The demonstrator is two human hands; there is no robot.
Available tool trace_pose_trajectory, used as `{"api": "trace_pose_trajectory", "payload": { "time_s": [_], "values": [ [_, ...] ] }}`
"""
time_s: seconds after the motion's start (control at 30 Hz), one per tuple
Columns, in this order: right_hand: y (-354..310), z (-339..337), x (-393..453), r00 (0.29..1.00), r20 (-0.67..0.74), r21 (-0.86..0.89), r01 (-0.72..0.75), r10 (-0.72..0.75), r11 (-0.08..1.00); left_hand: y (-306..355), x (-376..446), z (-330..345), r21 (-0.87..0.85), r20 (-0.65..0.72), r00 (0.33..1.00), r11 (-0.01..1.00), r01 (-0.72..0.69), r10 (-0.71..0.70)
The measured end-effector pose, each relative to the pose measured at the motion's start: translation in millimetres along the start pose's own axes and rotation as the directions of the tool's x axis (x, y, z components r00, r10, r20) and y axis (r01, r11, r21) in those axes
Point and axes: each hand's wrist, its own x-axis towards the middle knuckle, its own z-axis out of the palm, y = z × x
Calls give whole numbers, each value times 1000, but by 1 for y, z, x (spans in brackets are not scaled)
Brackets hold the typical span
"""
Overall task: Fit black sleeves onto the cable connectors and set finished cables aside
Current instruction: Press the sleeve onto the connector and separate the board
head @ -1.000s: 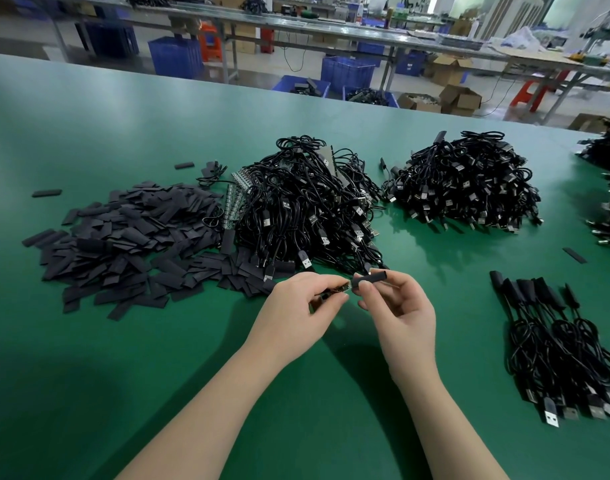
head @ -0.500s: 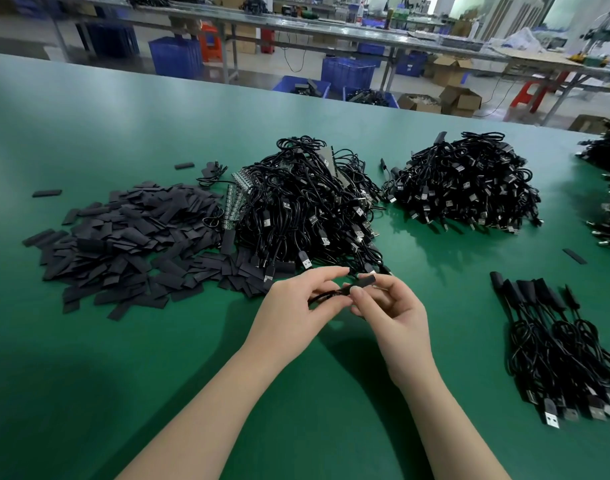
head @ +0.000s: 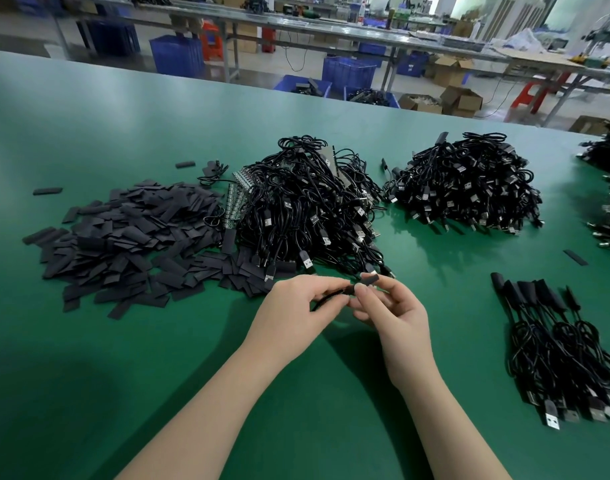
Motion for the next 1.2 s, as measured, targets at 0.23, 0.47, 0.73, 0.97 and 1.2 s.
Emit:
{"api": "trace_pose_trajectory", "payload": {
  "time_s": [0.23, 0.47, 0.73, 0.97, 1.2],
  "values": [
    [-1, 1, -1, 1000, -2, -16, 3, -3, 1000, 3, -1, -1, 12, -17, 999, 999, 36, -36],
    [0, 3, -1, 999, 12, -8, -36, 36, 999, 7, -3, -2, 118, -44, 999, 993, 0, 5],
    [1, 4, -2, 998, -47, 32, -29, 31, 999, 12, -5, -3, 209, -90, 989, 973, -99, 120],
    [2, 5, -3, 999, -33, 53, -41, 43, 998, 12, -5, -3, 210, -102, 981, 968, -141, 165],
    [2, 4, -3, 999, -19, 59, -44, 45, 997, 12, -5, -2, 185, -94, 983, 973, -138, 157]
  ]
}}
